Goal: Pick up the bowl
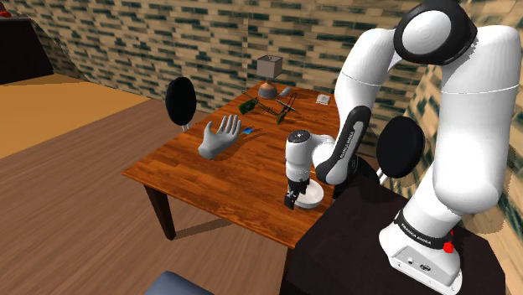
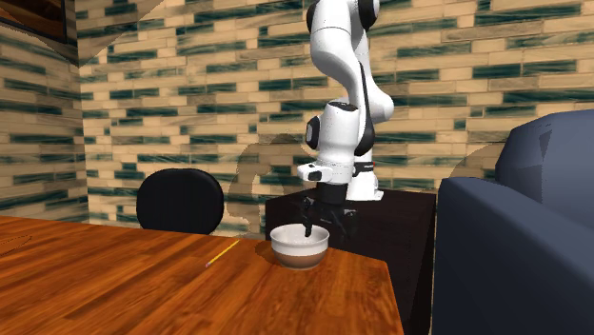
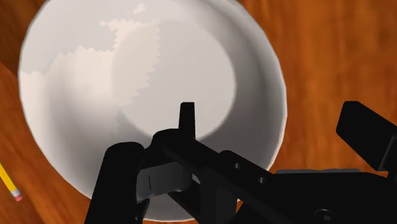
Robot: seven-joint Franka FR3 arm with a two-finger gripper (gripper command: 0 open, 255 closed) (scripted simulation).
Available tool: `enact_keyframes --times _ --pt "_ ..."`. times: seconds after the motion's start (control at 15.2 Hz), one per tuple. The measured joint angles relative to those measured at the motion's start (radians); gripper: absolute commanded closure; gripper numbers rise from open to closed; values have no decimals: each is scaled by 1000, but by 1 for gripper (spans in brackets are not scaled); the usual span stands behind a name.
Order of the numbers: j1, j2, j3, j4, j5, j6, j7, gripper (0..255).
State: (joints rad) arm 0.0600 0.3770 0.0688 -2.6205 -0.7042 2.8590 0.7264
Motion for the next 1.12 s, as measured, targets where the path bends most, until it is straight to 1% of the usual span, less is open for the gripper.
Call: enact_keyframes --times 0.13,0.2,0.86,1.12 --pt "20 37 -26 16 -31 22 29 0" --pt "24 42 -30 18 -36 25 34 255" --pt "29 49 -34 21 -41 29 40 255" --pt "-5 -11 7 -6 6 -6 -5 255"
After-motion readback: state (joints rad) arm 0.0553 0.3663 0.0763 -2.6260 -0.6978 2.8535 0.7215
